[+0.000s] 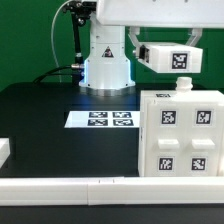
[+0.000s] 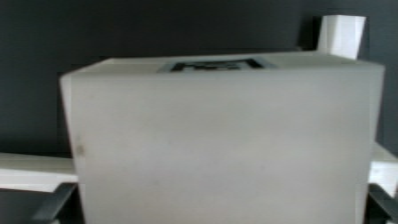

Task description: Assemble cabinet

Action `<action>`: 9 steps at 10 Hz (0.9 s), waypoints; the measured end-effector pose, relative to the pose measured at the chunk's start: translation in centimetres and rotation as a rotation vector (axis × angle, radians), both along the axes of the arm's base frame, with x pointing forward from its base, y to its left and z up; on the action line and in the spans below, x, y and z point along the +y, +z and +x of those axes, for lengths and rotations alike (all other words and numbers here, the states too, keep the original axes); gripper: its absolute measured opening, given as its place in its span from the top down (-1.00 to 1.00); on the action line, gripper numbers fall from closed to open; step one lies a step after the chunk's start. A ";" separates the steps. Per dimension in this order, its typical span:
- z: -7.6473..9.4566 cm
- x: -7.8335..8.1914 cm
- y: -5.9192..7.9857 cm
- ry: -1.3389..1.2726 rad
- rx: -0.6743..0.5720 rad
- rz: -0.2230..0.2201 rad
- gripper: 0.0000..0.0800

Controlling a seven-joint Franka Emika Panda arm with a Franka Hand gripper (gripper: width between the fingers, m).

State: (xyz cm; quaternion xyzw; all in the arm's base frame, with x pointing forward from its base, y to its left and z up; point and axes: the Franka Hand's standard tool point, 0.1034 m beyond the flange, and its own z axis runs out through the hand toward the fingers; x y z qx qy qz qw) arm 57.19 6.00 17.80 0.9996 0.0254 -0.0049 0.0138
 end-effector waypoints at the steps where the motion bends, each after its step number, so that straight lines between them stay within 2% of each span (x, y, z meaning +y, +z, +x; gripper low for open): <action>1: -0.1 0.5 -0.3 -0.003 0.004 -0.002 -0.40; 4: -0.3 1.3 -1.1 0.002 0.015 -0.005 -0.40; 9: 0.8 1.6 -1.9 0.003 0.014 -0.017 -0.40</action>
Offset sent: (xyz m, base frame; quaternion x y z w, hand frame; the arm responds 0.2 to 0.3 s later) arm 0.0063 0.0084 -0.0069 -0.0031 0.0052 0.0103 0.9999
